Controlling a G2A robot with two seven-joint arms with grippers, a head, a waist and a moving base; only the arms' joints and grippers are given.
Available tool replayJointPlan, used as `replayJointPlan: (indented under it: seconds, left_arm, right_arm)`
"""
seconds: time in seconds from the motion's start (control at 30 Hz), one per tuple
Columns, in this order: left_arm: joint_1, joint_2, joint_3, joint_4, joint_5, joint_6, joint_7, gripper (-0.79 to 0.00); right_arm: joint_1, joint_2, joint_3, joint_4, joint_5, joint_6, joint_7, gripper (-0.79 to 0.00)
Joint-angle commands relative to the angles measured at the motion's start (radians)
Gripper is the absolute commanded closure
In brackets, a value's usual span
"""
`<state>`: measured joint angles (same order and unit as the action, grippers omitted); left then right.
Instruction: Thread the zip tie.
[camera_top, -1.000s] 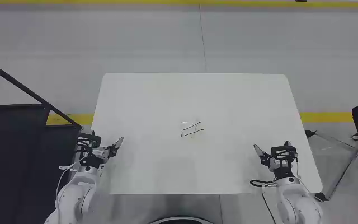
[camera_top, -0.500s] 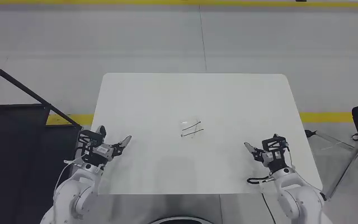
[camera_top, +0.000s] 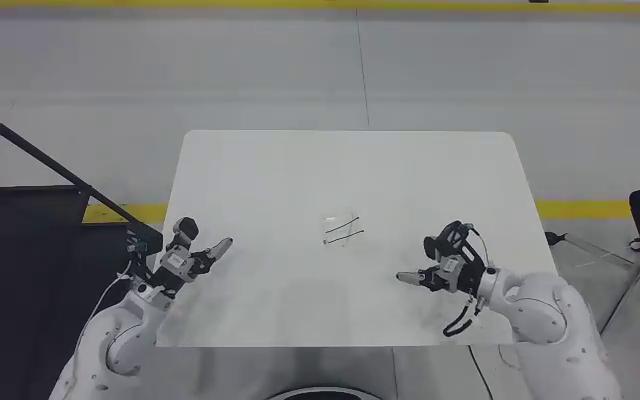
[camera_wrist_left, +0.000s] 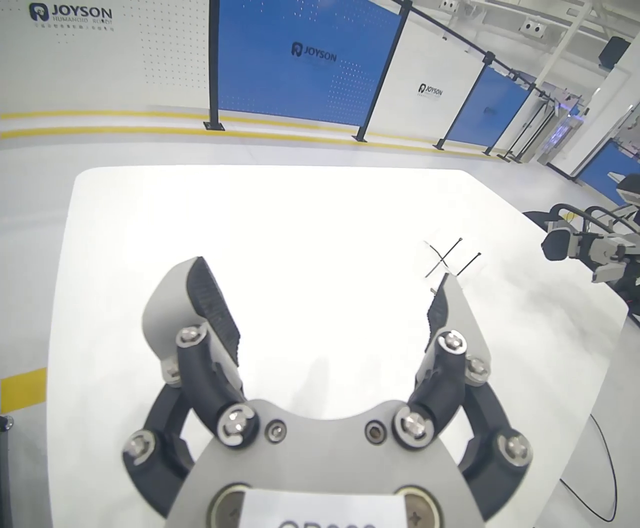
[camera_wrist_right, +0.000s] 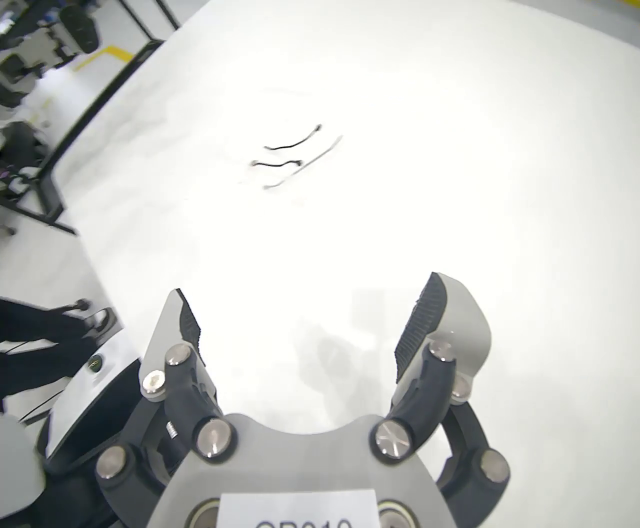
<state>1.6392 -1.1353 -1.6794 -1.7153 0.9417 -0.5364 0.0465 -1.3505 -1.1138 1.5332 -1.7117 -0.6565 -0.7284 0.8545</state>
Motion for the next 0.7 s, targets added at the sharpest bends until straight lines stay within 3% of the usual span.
replayJointPlan:
  seconds: [0.0,0.47,0.67]
  left_arm:
    - [0.0,0.0,0.001,0.0,0.0,0.001,0.0,-0.785]
    - [-0.003,-0.001,0.008,-0.002,-0.005,0.009,-0.01,-0.785]
    - [-0.02,-0.001,0.018,0.007,-0.072,-0.004,-0.063,-0.785]
  right_arm:
    - [-0.004,0.0,0.001,-0.005,-0.068,0.018,-0.045,-0.785]
    - [0.006,-0.001,-0.02,0.002,-0.049,0.036,-0.051,-0.785]
    - [0.155,-0.004,-0.098,0.124,0.201,0.118,0.08,-0.785]
